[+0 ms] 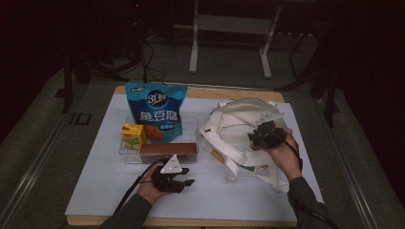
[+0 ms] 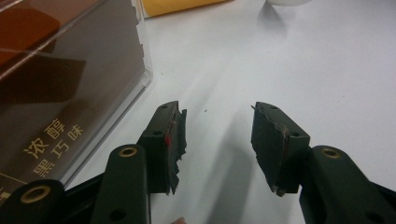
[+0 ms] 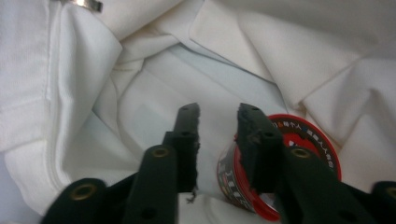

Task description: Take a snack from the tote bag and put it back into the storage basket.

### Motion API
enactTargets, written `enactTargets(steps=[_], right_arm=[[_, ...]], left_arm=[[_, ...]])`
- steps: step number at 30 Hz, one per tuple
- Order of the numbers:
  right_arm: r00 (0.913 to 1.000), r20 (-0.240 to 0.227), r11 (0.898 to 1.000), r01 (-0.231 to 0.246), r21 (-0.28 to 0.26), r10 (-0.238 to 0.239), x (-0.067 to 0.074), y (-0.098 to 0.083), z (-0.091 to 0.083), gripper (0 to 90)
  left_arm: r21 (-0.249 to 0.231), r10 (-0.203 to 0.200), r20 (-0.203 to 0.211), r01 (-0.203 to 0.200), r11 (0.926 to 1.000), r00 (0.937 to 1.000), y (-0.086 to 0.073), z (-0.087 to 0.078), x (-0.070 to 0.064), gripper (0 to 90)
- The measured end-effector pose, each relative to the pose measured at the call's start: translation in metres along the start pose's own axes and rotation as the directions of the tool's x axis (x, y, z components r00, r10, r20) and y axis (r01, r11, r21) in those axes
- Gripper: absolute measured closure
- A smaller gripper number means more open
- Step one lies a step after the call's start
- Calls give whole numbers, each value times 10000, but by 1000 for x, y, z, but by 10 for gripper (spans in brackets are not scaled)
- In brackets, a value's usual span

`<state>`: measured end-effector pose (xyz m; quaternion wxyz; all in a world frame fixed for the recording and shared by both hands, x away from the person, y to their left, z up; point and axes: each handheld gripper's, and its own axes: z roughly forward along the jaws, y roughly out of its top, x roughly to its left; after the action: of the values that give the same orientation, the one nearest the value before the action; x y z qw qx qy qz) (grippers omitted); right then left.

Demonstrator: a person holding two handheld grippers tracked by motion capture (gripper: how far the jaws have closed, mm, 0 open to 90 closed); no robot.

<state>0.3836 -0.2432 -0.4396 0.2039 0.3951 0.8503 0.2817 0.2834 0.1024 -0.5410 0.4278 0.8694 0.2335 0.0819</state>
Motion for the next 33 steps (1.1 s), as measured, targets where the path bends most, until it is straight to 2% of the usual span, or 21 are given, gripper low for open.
enactTargets(steps=[6, 10, 12, 18, 23, 33], right_arm=[[9998, -55, 9997, 175, 175, -174, -2, -4, -1, 735], [9999, 23, 9995, 166, 272, -167, -4, -6, -2, 649], [9999, -6, 9995, 103, 304, -103, -6, -8, -2, 647], [10000, 9, 9986, 90, 516, -91, -11, -14, -6, 749], [9995, 118, 9967, 297, 757, -307, -14, -20, -10, 898], [9998, 161, 9950, 114, 992, -130, -21, -30, -8, 900]], left_arm=[[1, -1, 2, 1, 10000, 10000, 0, 0, 0, 521], [-1, 3, -1, -3, 10000, 10000, 0, 0, 0, 521], [1, -2, 4, 2, 10000, 10000, 0, 0, 0, 520], [-2, -4, 2, 4, 10000, 10000, 0, 0, 0, 520], [-4, -6, -2, 6, 10000, 10000, 0, 0, 0, 520], [-11, -15, -1, 15, 10000, 10000, 0, 0, 0, 520]])
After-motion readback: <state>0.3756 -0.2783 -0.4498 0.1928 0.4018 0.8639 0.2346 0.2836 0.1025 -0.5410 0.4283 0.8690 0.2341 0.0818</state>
